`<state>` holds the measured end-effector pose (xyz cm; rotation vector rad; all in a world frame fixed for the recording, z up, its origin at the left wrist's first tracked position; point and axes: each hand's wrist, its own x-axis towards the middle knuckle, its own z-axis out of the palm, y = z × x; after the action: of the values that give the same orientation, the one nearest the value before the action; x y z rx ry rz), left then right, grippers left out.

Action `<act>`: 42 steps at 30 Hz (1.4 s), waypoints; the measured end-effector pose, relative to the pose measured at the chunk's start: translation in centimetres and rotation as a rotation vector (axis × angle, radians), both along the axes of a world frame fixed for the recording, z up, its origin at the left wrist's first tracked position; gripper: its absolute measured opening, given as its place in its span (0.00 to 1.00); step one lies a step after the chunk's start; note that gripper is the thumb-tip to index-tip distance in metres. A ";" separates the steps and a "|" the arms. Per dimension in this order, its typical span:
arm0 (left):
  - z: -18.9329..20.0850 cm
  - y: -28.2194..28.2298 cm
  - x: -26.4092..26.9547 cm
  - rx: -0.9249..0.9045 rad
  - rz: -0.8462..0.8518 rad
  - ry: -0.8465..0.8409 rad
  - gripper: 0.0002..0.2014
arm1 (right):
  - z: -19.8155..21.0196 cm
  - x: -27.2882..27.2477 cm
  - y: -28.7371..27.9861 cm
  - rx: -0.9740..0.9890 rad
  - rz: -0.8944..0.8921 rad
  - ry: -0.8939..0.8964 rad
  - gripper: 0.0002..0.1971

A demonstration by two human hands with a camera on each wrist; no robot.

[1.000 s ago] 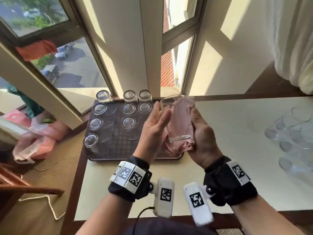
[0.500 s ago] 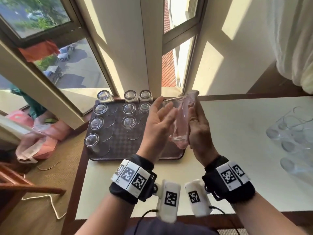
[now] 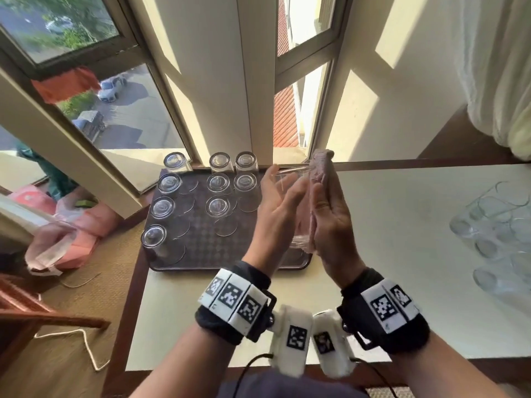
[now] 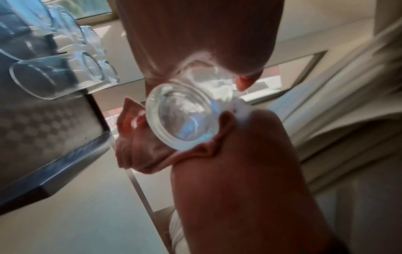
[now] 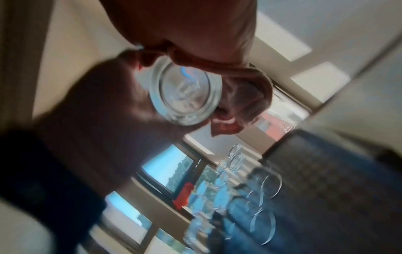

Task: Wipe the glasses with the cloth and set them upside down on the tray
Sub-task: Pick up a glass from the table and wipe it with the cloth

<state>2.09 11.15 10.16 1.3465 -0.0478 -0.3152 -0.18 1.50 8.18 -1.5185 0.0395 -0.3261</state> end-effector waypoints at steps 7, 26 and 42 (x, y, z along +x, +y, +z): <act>1.0 0.8 1.0 -0.149 -0.014 0.015 0.07 | 1.9 -0.1 -0.8 0.532 0.099 0.211 0.26; -1.1 0.1 -1.2 -0.131 -0.002 0.098 0.26 | 1.1 -0.4 -1.0 0.451 0.151 0.276 0.27; 0.2 0.9 0.4 -0.039 -0.025 0.027 0.29 | 1.2 0.0 -1.4 0.323 0.061 0.174 0.26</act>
<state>2.47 12.09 10.35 1.3035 -0.0482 -0.3520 -0.21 0.05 9.37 -1.2213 0.1749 -0.1293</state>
